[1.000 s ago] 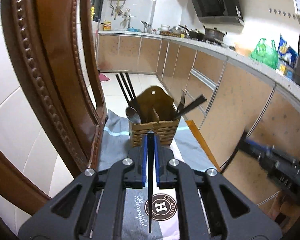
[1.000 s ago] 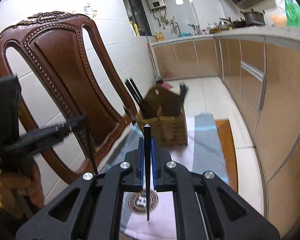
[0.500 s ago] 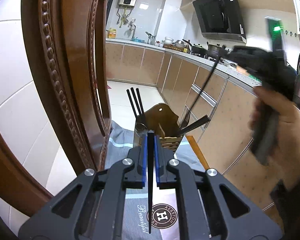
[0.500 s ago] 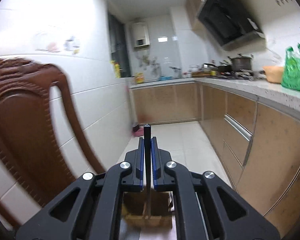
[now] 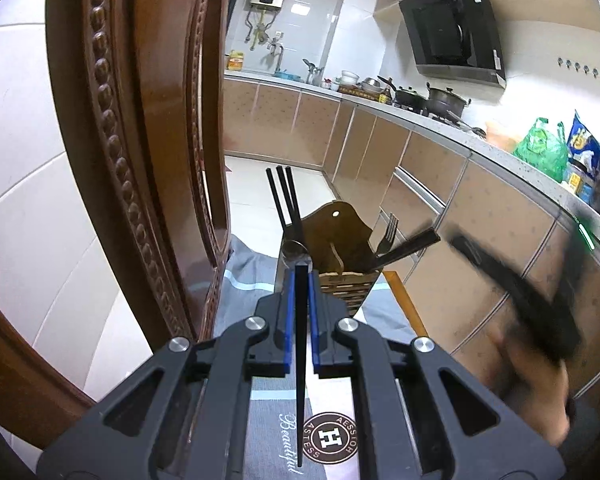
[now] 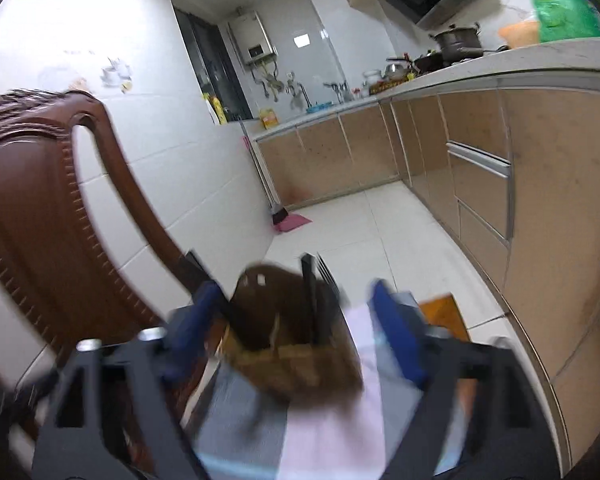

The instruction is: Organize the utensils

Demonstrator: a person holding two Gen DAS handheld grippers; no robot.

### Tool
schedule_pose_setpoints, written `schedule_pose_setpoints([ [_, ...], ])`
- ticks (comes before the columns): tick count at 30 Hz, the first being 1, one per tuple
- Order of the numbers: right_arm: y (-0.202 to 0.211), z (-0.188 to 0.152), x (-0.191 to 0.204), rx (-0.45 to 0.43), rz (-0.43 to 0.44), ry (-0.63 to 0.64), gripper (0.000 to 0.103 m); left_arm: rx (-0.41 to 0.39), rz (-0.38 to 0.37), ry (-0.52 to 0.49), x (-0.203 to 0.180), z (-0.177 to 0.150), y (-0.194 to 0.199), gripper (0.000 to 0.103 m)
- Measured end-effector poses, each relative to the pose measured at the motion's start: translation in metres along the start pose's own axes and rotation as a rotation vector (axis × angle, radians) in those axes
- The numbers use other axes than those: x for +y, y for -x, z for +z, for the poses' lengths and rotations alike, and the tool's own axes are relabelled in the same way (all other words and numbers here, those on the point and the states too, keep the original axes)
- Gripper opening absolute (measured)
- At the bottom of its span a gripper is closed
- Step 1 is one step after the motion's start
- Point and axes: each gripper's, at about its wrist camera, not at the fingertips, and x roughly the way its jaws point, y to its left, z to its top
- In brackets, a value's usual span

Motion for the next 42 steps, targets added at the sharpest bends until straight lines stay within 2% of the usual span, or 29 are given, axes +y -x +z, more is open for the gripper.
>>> schedule_pose_setpoints([
  [4, 0.059, -0.056, -0.025, 0.039, 0.015, 0.04, 0.089, -0.028, 0.019, 0.038, -0.001, 0.001, 0.002, 0.006],
  [5, 0.073, -0.075, -0.039, 0.039, -0.02, 0.024, 0.089, -0.045, 0.027, 0.041, -0.002, 0.003, 0.004, 0.006],
  [6, 0.075, -0.086, -0.051, 0.09, -0.079, -0.027, 0.09, -0.077, 0.044, 0.051, -0.004, 0.007, 0.008, 0.006],
  [7, 0.073, -0.088, -0.059, 0.145, -0.071, -0.088, 0.09, -0.095, 0.05, 0.061, -0.005, 0.011, 0.01, 0.006],
  [8, 0.069, -0.088, -0.07, 0.181, 0.012, -0.156, 0.09, -0.109, 0.048, 0.066, -0.006, 0.017, 0.012, 0.006],
  [9, 0.068, -0.085, -0.072, 0.18, 0.027, -0.154, 0.09, -0.137, 0.053, 0.074, -0.008, 0.026, 0.015, 0.006],
  [11, 0.069, -0.079, -0.07, 0.14, -0.039, -0.053, 0.09, -0.179, 0.072, 0.088, -0.015, 0.048, 0.017, 0.006],
  [13, 0.065, -0.077, -0.072, 0.144, -0.061, -0.026, 0.09, -0.216, 0.069, 0.115, -0.019, 0.071, 0.017, 0.006],
  [17, 0.054, -0.072, -0.081, 0.17, -0.032, -0.076, 0.09, -0.281, 0.087, 0.12, -0.036, 0.126, 0.007, 0.006],
  [21, 0.057, -0.072, -0.084, 0.167, -0.008, -0.073, 0.09, -0.306, 0.108, 0.106, -0.045, 0.157, -0.023, 0.006],
  [25, 0.058, -0.07, -0.082, 0.163, 0.003, -0.077, 0.09, -0.27, 0.112, 0.164, -0.034, 0.159, -0.074, 0.006],
  [28, 0.057, -0.068, -0.084, 0.168, 0.014, -0.093, 0.09, -0.272, 0.128, 0.208, -0.022, 0.14, -0.11, 0.006],
  [30, 0.056, -0.066, -0.084, 0.169, 0.023, -0.096, 0.09, -0.211, 0.15, 0.186, -0.02, 0.121, -0.136, 0.006],
  [31, 0.056, -0.066, -0.085, 0.173, 0.025, -0.095, 0.09, -0.158, 0.142, 0.185, -0.017, 0.105, -0.148, 0.011],
  [33, 0.055, -0.066, -0.084, 0.182, 0.036, -0.102, 0.09, -0.114, 0.14, 0.162, -0.016, 0.078, -0.151, 0.036],
  [34, 0.055, -0.066, -0.084, 0.186, 0.04, -0.102, 0.09, -0.114, 0.142, 0.144, -0.018, 0.066, -0.146, 0.061],
  [35, 0.054, -0.066, -0.083, 0.19, 0.045, -0.098, 0.09, -0.118, 0.134, 0.123, -0.02, 0.049, -0.134, 0.081],
  [38, 0.053, -0.067, -0.078, 0.203, 0.055, -0.087, 0.09, -0.087, 0.119, 0.05, -0.028, 0.012, -0.104, 0.093],
  [42, 0.052, -0.074, -0.066, 0.237, 0.051, -0.038, 0.09, 0.022, 0.14, -0.056, -0.038, -0.041, -0.059, 0.098],
])
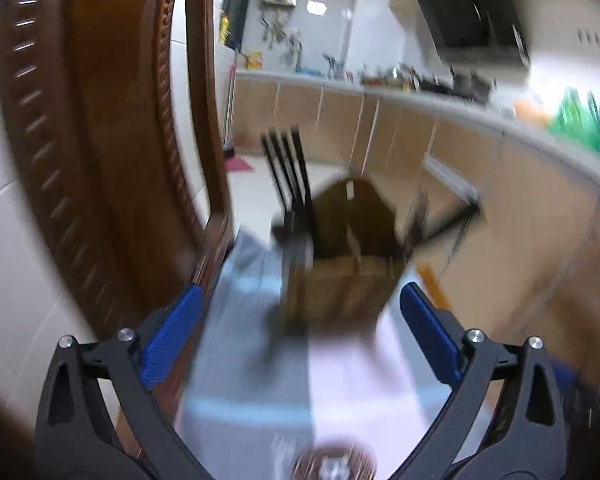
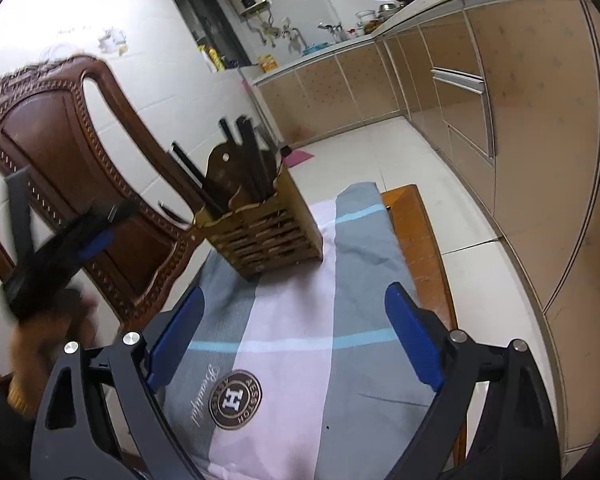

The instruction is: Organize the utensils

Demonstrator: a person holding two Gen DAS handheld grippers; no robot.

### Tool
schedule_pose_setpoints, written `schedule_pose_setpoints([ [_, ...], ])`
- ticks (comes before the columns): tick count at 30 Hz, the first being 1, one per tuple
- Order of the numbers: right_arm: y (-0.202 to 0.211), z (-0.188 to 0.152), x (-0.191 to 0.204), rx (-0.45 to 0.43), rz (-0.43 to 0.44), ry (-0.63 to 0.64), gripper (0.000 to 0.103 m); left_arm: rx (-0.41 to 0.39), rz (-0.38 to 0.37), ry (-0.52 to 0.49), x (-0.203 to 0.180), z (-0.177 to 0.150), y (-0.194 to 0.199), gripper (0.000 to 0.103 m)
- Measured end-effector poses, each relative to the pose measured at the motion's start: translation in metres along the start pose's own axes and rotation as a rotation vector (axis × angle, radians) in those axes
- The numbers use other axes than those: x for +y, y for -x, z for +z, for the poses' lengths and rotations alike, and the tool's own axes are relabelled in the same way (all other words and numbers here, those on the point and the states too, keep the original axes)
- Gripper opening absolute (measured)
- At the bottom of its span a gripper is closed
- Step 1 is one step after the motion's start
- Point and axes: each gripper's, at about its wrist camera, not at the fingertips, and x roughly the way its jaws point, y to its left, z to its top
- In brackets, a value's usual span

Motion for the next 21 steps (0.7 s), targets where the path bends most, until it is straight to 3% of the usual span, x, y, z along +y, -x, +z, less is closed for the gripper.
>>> schedule_pose_setpoints([
  [3, 0.0, -0.007, 0.013, 0.021, -0.029, 0.067, 0.09, 0.031, 0.004, 0.024, 0.003, -0.035, 0.031, 0.099],
  [7, 0.007, -0.019, 0.029, 0.027, -0.065, 0.137, 0.091, 0.067, 0.077, 0.002, 0.006, -0.07, 0.046, 0.099],
  [11, 0.025, -0.03, 0.044, -0.017, -0.149, 0.236, 0.1, 0.043, 0.096, -0.055, 0.002, -0.073, 0.053, 0.099],
  [14, 0.032, -0.034, 0.051, -0.037, -0.199, 0.306, 0.1, 0.01, 0.101, -0.052, 0.002, -0.075, 0.062, 0.099],
  [21, 0.032, -0.037, 0.043, -0.01, -0.236, 0.247, 0.1, 0.046, 0.085, -0.057, -0.001, -0.074, 0.058, 0.099],
])
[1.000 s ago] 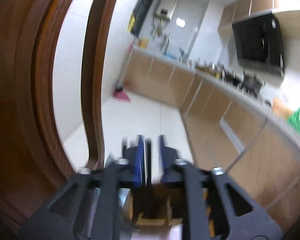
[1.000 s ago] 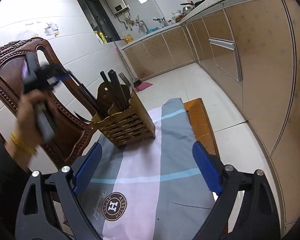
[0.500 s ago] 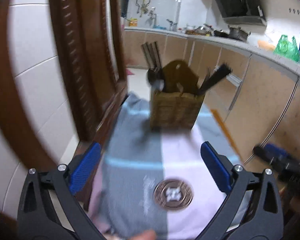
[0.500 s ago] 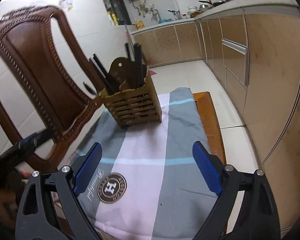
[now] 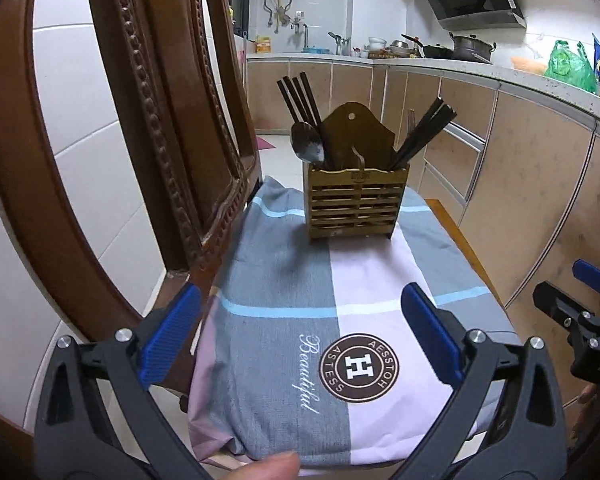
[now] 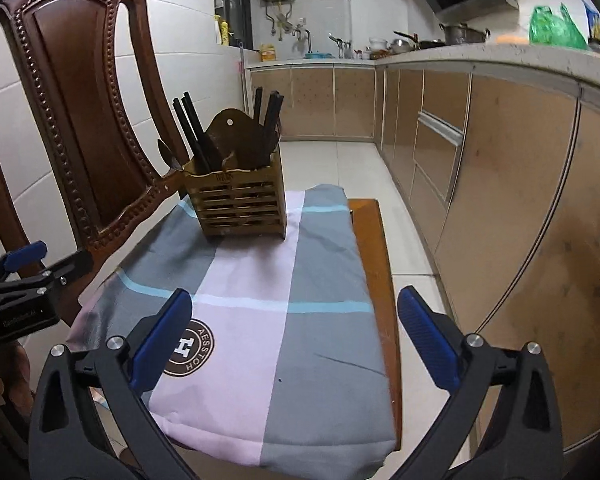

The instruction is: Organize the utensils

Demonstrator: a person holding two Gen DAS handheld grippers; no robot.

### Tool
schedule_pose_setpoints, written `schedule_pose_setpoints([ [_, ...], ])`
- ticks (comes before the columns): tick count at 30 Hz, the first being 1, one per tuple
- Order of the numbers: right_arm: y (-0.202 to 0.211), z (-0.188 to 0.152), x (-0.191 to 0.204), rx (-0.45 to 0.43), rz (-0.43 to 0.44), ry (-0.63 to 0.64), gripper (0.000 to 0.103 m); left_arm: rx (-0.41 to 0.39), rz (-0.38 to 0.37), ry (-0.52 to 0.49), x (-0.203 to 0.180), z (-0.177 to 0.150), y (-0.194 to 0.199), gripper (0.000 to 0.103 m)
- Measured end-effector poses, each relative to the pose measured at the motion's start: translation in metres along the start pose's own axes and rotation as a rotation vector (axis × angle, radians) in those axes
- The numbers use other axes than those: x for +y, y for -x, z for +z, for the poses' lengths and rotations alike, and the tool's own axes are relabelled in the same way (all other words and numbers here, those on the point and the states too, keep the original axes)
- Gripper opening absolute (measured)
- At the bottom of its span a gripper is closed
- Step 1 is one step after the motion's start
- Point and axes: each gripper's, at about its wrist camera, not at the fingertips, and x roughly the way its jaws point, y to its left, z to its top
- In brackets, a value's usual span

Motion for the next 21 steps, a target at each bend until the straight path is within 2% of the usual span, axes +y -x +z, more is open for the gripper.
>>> schedule_pose_setpoints([
  [21, -0.0048, -0.0002, 0.0035, 0.004, 0.004, -0.01, 0.1, 0.005, -0.021, 0.01, -0.0044, 0.0024, -0.0008, 0.099],
])
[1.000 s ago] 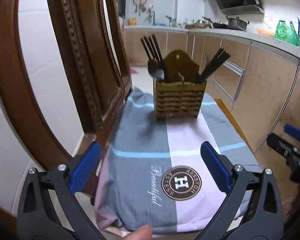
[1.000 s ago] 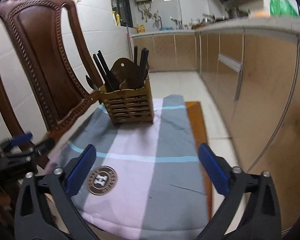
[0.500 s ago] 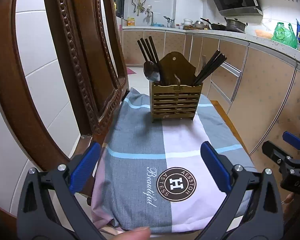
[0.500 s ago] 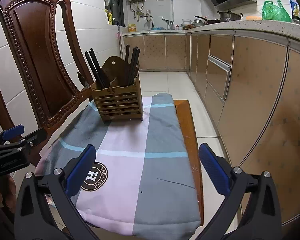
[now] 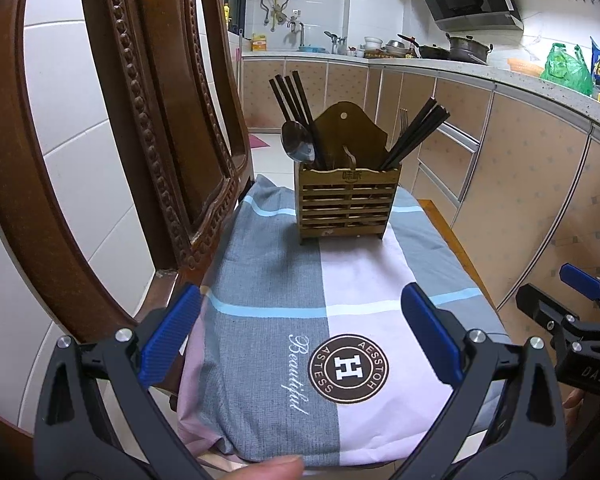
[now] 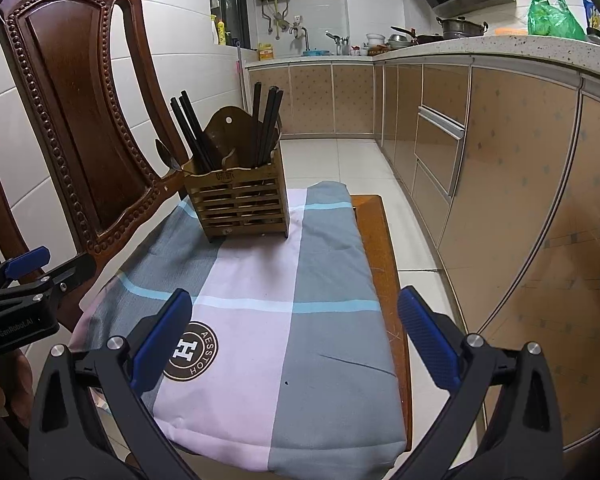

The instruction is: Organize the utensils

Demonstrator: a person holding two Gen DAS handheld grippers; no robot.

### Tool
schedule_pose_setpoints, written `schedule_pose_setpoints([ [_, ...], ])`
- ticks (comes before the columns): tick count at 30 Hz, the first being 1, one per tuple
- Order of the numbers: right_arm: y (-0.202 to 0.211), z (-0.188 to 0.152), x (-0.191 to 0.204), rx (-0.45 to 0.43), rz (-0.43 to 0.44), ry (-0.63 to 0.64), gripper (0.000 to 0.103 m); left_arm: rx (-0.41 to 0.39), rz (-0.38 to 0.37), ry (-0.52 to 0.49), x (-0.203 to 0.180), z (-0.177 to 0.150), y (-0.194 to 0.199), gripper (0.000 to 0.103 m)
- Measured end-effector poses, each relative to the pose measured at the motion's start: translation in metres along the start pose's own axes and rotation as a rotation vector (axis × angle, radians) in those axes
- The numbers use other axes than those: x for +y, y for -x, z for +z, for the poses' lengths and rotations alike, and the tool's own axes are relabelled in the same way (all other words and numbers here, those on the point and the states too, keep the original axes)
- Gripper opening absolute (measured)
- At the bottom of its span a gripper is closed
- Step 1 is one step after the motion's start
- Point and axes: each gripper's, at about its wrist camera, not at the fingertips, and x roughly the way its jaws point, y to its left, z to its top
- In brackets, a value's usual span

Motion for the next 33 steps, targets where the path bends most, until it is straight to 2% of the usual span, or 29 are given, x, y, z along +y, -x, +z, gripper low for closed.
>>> schedule_pose_setpoints([
  [33, -0.0012, 0.0, -0.0004, 0.0, 0.0, -0.005, 0.1, 0.0, -0.005, 0.002, 0.001, -0.0001, -0.0004, 0.099],
])
